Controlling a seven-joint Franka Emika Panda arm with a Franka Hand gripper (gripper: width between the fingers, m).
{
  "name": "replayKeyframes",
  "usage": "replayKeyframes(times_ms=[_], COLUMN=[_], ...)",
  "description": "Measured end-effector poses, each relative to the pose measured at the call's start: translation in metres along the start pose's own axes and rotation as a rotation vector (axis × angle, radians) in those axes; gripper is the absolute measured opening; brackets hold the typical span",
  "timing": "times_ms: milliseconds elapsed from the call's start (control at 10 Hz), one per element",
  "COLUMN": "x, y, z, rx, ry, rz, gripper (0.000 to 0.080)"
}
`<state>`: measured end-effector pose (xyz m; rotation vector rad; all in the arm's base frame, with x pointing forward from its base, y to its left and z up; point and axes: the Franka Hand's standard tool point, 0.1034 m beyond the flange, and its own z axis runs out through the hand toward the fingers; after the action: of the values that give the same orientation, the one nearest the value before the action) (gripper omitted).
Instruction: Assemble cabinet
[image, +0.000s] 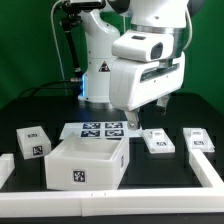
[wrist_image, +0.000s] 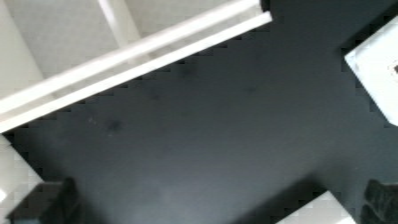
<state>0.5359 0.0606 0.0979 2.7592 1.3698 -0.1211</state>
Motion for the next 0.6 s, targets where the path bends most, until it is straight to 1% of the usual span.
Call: replayKeyframes(times_ms=[600], x=[-0.001], y=[0.0007], z=[0.0004], rx=[-0.001], ry=[0.003], rz=[-0.015], gripper=[0.0798])
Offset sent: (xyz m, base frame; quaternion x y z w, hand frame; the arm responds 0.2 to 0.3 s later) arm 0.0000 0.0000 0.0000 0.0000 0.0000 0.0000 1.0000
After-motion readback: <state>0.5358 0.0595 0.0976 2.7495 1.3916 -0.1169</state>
